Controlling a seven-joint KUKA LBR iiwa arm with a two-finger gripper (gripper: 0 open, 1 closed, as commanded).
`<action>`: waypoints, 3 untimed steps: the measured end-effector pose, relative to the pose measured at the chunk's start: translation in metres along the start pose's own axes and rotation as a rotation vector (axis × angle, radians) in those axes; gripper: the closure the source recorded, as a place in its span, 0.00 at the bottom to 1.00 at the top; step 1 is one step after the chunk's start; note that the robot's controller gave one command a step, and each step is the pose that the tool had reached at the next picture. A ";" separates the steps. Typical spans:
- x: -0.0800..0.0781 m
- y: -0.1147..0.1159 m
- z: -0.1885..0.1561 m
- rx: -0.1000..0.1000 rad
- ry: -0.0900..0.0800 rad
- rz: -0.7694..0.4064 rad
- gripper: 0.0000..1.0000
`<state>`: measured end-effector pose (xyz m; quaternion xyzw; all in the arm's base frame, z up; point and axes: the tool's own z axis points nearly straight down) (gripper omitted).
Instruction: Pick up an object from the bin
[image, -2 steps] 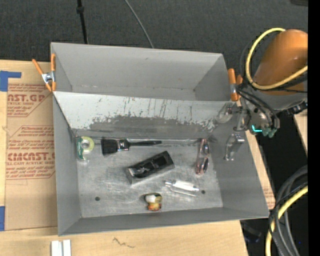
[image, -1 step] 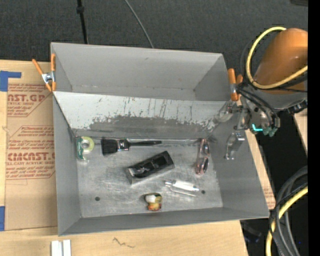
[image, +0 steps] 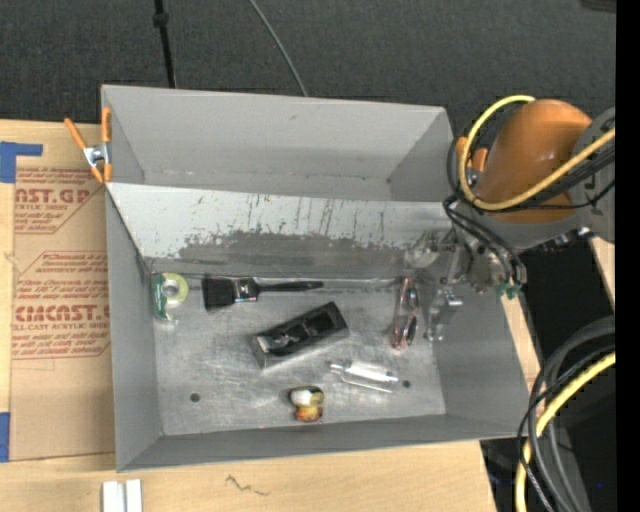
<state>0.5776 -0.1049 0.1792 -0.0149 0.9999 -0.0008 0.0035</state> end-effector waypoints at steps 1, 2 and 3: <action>0.012 0.022 0.030 -0.003 0.010 -0.174 0.00; 0.006 0.028 0.072 0.000 -0.003 -0.295 0.00; 0.053 0.071 0.085 -0.002 0.010 -0.378 0.00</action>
Offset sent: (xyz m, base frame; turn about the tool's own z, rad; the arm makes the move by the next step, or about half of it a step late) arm -0.0073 0.0301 -0.1092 -0.3223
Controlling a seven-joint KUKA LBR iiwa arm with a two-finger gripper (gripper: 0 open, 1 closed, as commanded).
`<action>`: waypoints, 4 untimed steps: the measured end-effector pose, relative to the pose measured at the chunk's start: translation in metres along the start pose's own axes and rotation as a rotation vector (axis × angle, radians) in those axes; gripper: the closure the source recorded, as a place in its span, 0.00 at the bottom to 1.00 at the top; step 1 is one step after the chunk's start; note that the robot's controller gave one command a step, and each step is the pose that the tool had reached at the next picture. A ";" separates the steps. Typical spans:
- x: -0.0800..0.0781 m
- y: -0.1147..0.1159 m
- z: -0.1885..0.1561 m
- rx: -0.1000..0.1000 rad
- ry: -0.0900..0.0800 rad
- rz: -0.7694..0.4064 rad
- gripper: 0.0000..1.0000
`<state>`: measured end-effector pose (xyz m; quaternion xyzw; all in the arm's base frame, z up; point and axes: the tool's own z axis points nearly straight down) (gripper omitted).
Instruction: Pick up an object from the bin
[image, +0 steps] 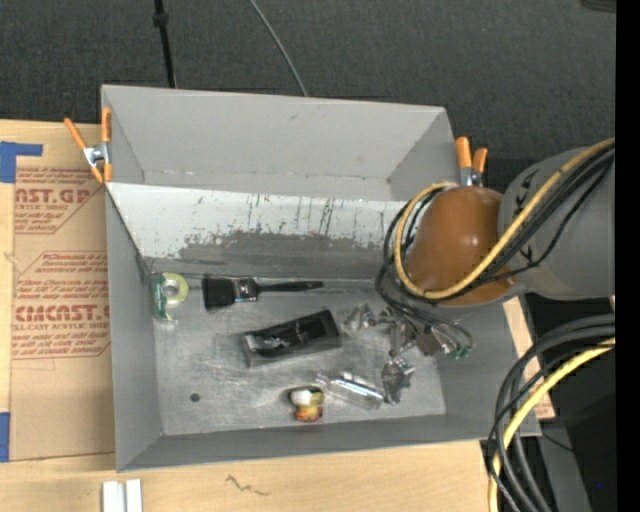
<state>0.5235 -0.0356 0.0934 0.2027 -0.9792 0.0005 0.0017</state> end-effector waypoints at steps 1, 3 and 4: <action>-0.003 0.024 0.012 -0.002 -0.004 0.043 0.00; -0.022 0.006 0.020 0.002 -0.014 0.102 1.00; -0.011 -0.015 -0.137 0.002 -0.010 0.131 1.00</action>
Offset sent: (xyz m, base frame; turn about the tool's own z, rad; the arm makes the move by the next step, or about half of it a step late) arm 0.0000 0.0000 0.0000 0.0000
